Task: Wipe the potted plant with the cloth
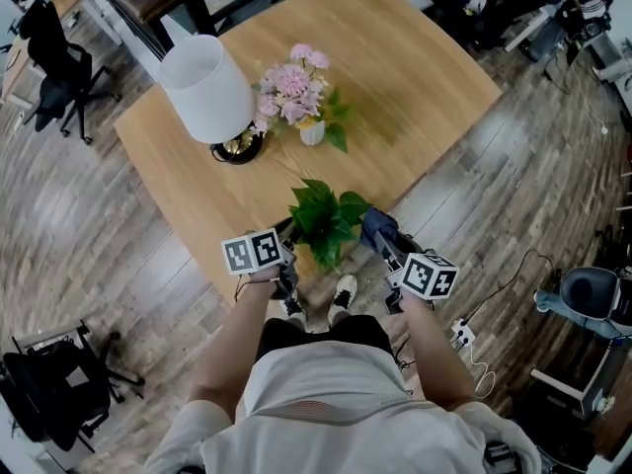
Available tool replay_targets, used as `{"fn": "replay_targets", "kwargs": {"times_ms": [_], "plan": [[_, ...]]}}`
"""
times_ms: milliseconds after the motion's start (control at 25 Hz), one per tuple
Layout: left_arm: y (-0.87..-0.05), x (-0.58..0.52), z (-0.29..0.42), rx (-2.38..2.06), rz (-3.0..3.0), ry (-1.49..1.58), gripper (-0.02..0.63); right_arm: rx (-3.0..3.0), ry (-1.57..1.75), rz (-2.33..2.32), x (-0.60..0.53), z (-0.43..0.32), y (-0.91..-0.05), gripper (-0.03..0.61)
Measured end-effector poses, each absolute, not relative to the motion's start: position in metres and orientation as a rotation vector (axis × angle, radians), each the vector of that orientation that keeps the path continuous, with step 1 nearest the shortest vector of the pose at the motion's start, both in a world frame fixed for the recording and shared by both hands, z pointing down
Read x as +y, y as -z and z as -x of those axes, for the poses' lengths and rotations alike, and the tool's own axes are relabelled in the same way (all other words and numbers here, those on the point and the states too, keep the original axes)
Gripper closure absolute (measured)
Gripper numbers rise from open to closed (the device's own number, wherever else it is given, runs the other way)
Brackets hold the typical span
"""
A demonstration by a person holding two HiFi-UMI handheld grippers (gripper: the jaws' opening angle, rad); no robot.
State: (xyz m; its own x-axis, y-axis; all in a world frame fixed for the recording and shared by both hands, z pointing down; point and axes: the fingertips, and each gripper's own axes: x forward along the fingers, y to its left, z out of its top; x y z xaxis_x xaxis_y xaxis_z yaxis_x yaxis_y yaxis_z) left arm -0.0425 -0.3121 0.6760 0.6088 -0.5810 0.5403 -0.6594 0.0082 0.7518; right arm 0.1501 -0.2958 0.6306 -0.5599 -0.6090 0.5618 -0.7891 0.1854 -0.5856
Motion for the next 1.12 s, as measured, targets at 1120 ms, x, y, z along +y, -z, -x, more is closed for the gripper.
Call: {"fn": "replay_targets", "kwargs": {"times_ms": [1120], "plan": [[-0.678, -0.309, 0.047, -1.081, -1.608, -0.045, 0.537, -2.436, -1.146, -1.246, -0.363, -0.111, -0.582, 0.422]]}}
